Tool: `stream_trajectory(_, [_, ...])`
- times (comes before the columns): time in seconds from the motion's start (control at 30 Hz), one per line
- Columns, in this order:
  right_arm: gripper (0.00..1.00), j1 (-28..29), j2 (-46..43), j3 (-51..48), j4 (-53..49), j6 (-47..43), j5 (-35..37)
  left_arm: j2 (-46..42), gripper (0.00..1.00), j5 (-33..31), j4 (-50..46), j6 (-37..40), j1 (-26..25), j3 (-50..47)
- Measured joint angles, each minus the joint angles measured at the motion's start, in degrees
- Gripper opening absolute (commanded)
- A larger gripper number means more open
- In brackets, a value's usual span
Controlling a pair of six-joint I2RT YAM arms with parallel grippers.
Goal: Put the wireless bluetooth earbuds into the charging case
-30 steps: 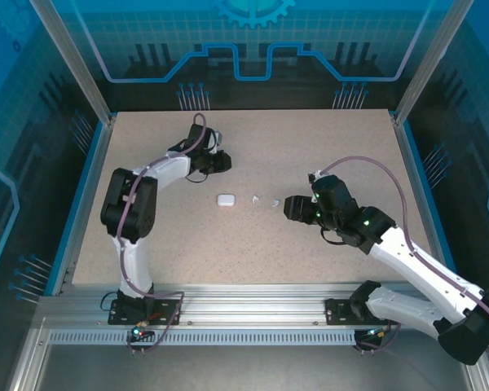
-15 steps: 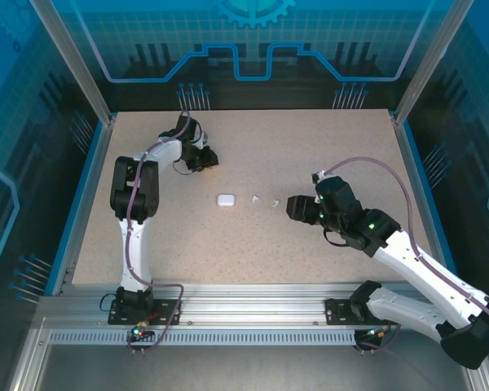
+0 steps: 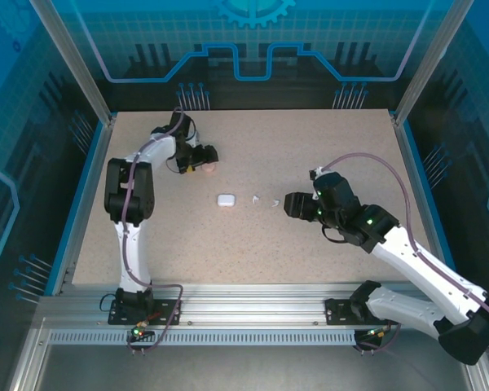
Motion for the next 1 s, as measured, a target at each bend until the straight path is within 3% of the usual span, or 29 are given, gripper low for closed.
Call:
stream_trajectory(0.07, [0.75,0.1,1.8,1.1,-0.1,-0.4,0.0,-2.5,0.99,-1.3,-1.2,0.7,0.4,0.0])
stream_trajectory(0.27, [0.8,1.4,11.0,6.8,-0.1,-2.0,-0.2,-15.6,0.99,-3.4,0.2,0.6,0.5,-1.9])
stream_trajectory(0.47, [0.8,4.1,23.9,16.1,-0.2,-3.4,-0.3,-33.1,0.99,-5.3,8.8,-2.5,0.5,-14.1])
stream_trajectory(0.8, [0.83,8.1,51.0,39.3,-5.2,-2.3,-0.2,-51.5,0.99,-7.5,22.0,-12.5,0.5,-38.8])
stream_trajectory(1.0, [0.85,9.4,65.4,55.1,-12.7,0.4,1.3,-57.5,0.99,-8.1,25.1,-14.8,1.4,-41.9])
